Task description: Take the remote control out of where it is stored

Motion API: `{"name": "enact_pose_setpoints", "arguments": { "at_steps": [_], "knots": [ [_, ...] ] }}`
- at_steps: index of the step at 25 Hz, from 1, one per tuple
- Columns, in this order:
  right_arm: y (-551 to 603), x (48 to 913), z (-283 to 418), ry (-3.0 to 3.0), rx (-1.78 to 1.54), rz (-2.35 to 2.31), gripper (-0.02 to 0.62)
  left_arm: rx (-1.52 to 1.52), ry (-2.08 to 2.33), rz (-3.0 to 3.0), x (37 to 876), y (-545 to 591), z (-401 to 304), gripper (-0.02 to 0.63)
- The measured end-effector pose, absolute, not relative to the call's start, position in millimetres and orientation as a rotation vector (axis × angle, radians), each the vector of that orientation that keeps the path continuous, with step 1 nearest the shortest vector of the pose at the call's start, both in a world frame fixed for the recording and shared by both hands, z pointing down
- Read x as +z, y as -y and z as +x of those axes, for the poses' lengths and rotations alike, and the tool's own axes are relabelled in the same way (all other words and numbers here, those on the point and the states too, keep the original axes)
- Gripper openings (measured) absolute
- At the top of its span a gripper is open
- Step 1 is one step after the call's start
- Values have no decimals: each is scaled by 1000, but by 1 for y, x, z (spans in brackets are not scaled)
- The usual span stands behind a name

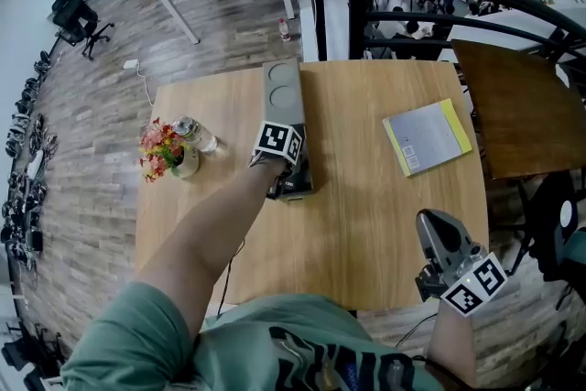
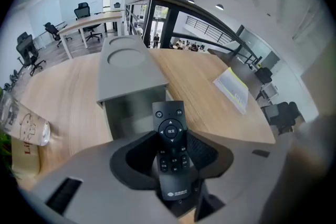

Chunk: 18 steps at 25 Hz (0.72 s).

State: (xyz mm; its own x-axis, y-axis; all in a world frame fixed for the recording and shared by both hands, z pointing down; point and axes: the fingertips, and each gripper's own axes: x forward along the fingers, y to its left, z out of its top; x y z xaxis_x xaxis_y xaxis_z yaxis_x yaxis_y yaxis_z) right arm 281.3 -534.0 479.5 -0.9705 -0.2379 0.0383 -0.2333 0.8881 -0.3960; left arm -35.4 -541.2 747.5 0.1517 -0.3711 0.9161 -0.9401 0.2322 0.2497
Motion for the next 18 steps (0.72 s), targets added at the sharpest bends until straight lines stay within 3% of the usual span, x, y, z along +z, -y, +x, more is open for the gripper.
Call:
{"name": "enact_pose_setpoints", "arguments": {
  "at_steps": [18],
  "knots": [
    [526, 443, 227, -3076, -545, -265, 3, 368, 1512, 1512, 629, 506, -57, 183]
  ]
}}
